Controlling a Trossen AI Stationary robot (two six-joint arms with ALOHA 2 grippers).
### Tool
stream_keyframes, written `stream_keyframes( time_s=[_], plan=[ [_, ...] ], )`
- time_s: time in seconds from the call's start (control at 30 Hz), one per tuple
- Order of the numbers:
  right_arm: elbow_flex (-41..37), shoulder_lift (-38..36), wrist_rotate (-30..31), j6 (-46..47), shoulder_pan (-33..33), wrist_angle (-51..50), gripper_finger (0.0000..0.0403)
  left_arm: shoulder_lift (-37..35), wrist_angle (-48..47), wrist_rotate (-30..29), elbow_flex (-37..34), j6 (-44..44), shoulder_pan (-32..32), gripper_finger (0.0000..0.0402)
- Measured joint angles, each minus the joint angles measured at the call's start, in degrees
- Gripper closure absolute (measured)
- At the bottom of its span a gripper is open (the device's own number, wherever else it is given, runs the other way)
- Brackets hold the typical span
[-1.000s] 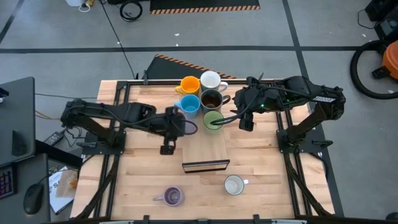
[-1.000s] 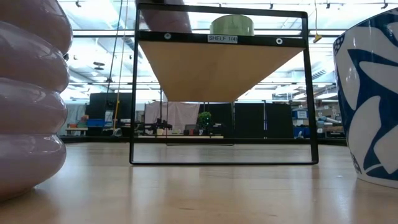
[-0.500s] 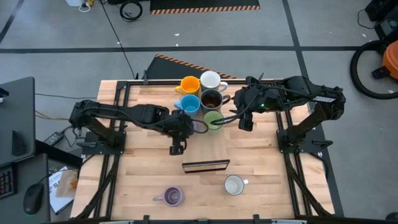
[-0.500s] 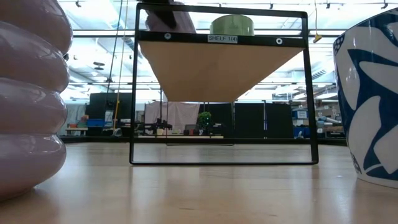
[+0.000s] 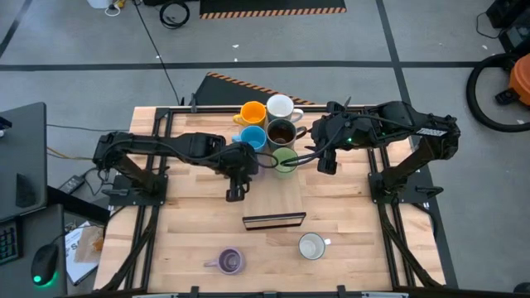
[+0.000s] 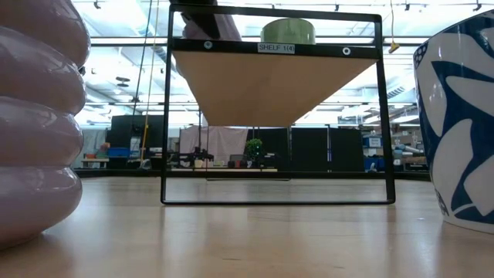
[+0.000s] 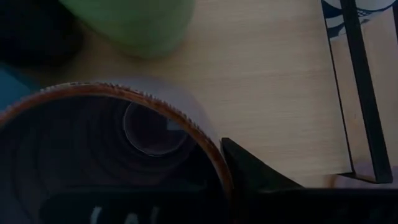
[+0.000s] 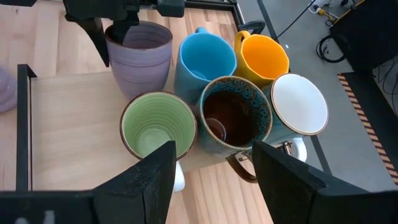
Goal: Place coffee mugs
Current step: Put the purple patterned mug on the shelf
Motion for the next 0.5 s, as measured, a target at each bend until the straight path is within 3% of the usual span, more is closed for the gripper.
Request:
stream_keyframes(
  time_s=[0.5],
  plan=[
    [0.0,0.0,0.0,0.0,0.0,0.8,0.0186,-0.1,4.0,-1.4,0.0,-0.1,0.0,0.03]
  ],
)
